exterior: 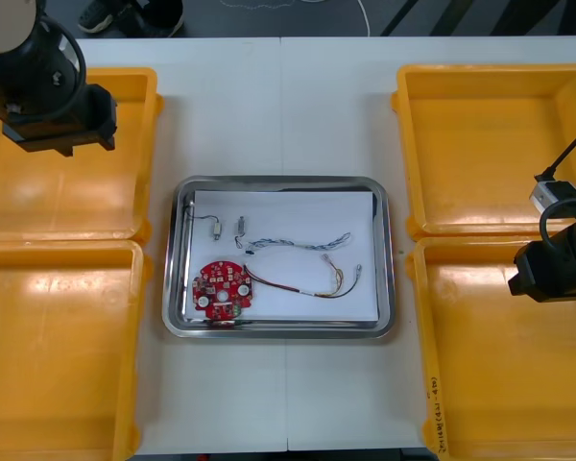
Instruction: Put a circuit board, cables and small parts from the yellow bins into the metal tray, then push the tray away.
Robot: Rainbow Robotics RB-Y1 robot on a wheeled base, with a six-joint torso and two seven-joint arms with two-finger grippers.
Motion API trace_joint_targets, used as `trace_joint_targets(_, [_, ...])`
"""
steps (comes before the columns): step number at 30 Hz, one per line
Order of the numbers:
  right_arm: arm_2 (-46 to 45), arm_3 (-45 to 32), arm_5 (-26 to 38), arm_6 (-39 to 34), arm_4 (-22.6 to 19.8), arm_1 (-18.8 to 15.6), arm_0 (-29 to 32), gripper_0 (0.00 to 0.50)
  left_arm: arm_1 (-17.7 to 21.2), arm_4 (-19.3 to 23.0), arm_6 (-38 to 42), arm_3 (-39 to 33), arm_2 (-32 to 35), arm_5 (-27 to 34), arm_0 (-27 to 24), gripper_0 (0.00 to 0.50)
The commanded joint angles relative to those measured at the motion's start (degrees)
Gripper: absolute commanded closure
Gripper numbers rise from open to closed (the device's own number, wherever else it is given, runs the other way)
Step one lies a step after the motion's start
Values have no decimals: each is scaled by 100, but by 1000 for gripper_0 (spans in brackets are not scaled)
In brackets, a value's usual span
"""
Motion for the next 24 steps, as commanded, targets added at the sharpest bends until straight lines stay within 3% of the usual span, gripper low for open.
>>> trace_joint_targets(1, [-176, -46, -32, 153, -9, 17, 47, 0, 478, 180, -1152, 180, 177, 46, -263, 0])
trace_joint_targets(7, [-176, -46, -32, 153, -9, 17, 47, 0, 776, 356, -1636, 250, 221, 46, -52, 0])
trace_joint_targets(13, [-237, 77, -235, 197, -26, -291, 161, 0, 970, 541, -1856, -145, 748, 46, 668, 0])
trace_joint_targets(24, [-404, -73, -270, 698, -132, -291, 161, 0, 1031, 664, -2075, -1182, 1750, 46, 2022, 0])
